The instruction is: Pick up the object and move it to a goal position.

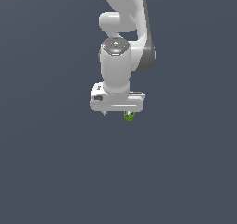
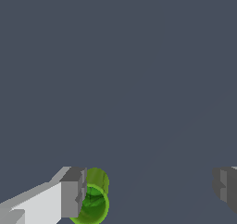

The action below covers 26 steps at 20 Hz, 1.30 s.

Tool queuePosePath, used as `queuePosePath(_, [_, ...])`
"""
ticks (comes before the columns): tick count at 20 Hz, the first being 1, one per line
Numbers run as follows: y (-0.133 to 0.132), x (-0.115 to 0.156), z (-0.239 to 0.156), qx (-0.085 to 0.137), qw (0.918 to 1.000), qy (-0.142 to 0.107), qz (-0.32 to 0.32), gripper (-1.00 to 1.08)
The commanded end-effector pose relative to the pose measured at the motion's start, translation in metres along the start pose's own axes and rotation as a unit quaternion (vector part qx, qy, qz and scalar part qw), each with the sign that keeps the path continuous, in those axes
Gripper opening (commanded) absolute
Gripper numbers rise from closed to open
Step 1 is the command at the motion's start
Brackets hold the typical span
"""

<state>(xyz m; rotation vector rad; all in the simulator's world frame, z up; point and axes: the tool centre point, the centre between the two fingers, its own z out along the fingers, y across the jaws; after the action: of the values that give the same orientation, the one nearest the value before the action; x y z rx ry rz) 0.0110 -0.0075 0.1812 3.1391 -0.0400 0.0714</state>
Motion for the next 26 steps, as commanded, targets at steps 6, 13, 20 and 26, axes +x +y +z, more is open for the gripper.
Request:
queuePosePath(6, [0.015,0.000,0.003,-0.006,0.9999,-0.001,0.009,1.00])
queuePosePath(13, [0.034,0.000,0.005,-0.013,0.9996,-0.002,0.025,1.00])
queuePosePath(20, [0.024,-0.007,0.013,-0.012,0.9999,-0.004,-0.004,1.00])
queuePosePath(26, [0.003,-0.024,0.031,-0.009,0.9977,-0.009,-0.066,1.00])
